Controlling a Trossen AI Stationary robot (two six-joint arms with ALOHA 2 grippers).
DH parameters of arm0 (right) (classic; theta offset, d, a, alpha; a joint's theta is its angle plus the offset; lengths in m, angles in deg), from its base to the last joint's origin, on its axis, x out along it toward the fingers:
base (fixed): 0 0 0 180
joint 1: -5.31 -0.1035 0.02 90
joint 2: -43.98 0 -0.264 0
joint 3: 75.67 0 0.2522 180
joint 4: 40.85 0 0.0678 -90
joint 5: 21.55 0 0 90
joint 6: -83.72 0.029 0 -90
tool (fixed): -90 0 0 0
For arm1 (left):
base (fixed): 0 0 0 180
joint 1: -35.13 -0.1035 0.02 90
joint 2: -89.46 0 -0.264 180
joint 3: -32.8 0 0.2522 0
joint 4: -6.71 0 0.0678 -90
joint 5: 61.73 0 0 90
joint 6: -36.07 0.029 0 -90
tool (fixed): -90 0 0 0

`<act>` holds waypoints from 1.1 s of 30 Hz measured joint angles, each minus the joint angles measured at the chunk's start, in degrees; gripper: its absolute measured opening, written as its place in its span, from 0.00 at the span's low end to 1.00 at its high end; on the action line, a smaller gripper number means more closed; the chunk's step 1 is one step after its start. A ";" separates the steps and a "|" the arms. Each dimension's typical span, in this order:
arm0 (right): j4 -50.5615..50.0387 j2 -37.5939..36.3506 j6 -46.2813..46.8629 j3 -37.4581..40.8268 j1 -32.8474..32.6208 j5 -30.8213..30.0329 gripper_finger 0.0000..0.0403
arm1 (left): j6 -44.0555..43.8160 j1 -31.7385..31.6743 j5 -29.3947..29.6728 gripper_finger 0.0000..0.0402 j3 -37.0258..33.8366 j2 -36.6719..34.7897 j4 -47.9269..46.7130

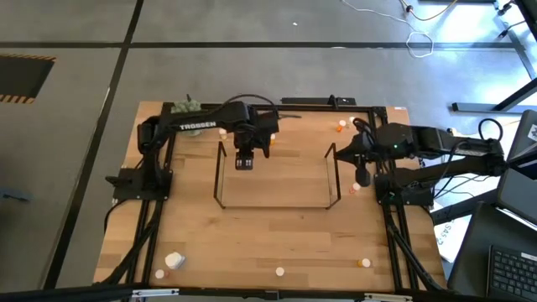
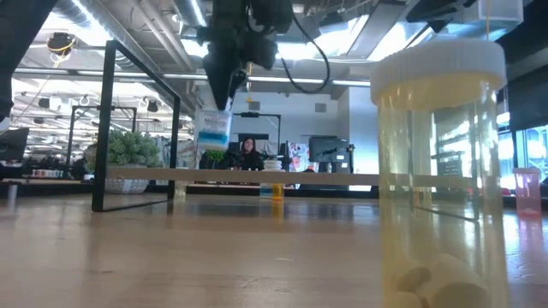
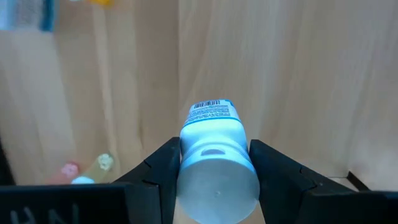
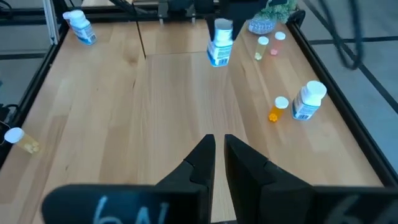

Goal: Pick and place medicine bottles onto shelf by color
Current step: Put the middle left white pill bottle on the shelf

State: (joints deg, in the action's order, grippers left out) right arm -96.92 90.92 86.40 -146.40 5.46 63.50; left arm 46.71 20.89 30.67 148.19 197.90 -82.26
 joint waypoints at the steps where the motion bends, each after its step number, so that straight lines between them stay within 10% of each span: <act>1: 0.00 0.16 0.00 0.00 0.00 0.00 0.10 | -0.41 0.16 0.16 0.38 -0.86 0.00 0.10; 33: 0.04 0.26 -0.13 0.01 0.00 0.00 0.10 | 2.99 0.39 -0.51 0.38 -7.56 0.00 7.16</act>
State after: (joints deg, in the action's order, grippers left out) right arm -96.87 91.18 86.27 -146.40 5.46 63.50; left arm 49.70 21.28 30.16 140.63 197.90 -75.11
